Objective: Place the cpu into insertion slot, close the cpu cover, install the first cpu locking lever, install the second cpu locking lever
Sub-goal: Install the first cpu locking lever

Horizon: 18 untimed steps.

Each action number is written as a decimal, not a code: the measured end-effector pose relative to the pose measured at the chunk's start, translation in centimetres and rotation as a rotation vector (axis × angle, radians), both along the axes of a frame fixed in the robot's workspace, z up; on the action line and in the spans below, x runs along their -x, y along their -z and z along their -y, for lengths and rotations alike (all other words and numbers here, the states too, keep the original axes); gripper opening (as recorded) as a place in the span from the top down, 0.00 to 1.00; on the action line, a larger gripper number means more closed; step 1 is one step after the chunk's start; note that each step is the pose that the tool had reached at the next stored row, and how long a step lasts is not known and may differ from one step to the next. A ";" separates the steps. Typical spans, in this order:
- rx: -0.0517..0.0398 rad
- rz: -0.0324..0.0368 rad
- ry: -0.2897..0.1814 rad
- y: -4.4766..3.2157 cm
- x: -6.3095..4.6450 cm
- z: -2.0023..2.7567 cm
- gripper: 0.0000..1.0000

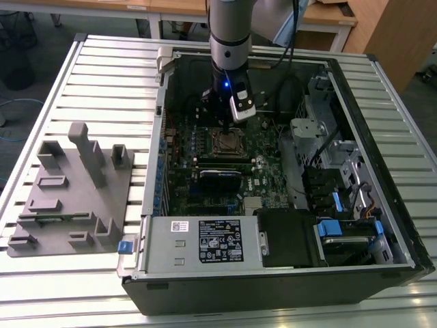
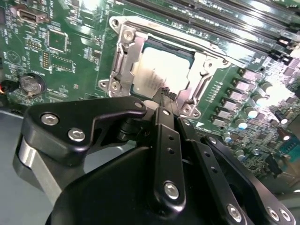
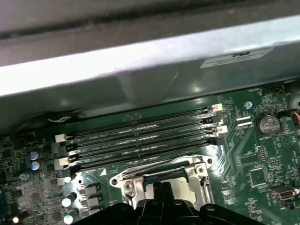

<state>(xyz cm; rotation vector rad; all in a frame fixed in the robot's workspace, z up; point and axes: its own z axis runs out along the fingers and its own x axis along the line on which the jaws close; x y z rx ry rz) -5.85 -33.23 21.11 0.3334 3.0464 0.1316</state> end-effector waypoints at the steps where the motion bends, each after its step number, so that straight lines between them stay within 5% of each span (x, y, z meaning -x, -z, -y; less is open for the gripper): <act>1: 0.0001 0.0000 -0.001 0.00 -0.2 0.01 0.90; 6: 0.0004 -0.0001 -0.007 0.00 -0.8 0.23 0.90; 14: 0.0012 0.0000 -0.016 0.03 -0.8 1.69 0.90; 18: 0.0013 0.0001 -0.079 0.12 -0.8 1.70 0.90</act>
